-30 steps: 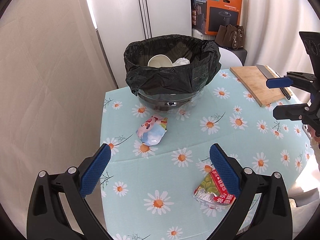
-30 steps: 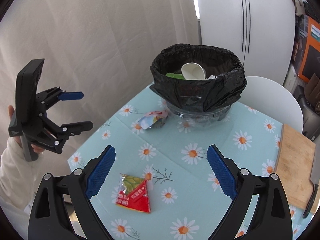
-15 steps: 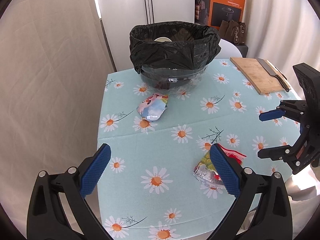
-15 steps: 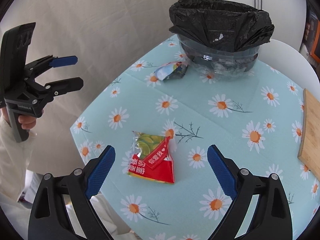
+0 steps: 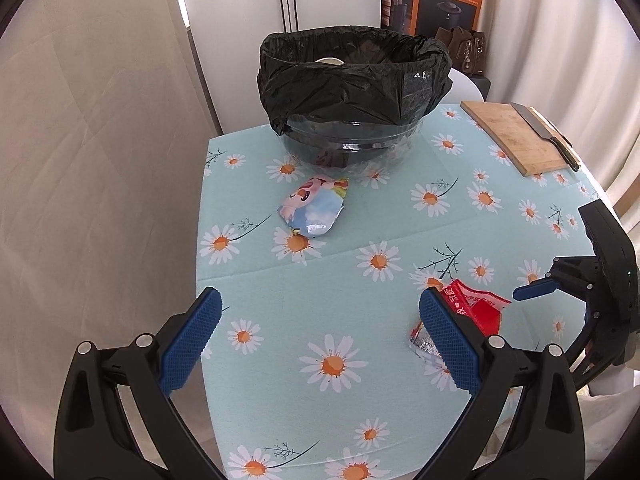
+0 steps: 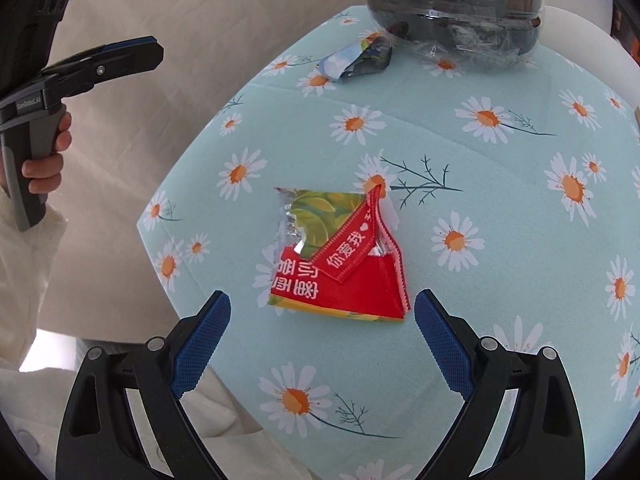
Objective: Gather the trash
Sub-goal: 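Lower the right tool onto the red snack wrapper and close on it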
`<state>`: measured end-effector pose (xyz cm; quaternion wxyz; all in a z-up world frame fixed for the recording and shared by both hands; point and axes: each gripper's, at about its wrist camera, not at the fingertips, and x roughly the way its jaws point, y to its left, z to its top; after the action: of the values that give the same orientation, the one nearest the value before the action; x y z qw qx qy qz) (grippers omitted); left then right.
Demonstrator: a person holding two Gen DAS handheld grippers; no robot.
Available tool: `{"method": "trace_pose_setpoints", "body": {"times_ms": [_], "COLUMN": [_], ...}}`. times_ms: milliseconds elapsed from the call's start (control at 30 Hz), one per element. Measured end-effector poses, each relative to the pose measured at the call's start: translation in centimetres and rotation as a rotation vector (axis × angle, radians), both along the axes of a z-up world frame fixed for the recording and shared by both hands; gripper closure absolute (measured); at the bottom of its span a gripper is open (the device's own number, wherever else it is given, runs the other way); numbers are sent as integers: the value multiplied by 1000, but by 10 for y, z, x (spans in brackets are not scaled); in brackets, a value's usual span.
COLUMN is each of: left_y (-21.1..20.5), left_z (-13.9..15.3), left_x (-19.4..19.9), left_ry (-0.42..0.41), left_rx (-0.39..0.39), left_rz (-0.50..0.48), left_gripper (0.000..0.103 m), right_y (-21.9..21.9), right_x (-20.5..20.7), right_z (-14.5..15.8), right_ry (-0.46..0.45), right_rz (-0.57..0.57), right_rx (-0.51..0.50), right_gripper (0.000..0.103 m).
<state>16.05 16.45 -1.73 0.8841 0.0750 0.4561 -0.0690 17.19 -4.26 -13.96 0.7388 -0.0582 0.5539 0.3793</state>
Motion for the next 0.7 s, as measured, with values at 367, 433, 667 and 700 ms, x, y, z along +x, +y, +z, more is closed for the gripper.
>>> {"method": "trace_pose_setpoints", "body": {"times_ms": [367, 433, 667, 700], "left_y": [3, 3, 4, 4], "left_z": [2, 2, 0, -1], "left_x": [14, 16, 24, 26], "left_ry": [23, 21, 16, 18], "left_rx": [37, 43, 31, 27], "left_rz": [-83, -94, -126, -133], "left_gripper": [6, 6, 6, 6], "right_y": [-8, -10, -6, -4], "right_x": [2, 0, 5, 5], "right_z": [-8, -7, -16, -18], "right_ry": [-1, -12, 3, 6], "right_rz": [-90, -99, -129, -129], "right_rx": [61, 61, 52, 50], "right_gripper": [14, 14, 14, 14]}}
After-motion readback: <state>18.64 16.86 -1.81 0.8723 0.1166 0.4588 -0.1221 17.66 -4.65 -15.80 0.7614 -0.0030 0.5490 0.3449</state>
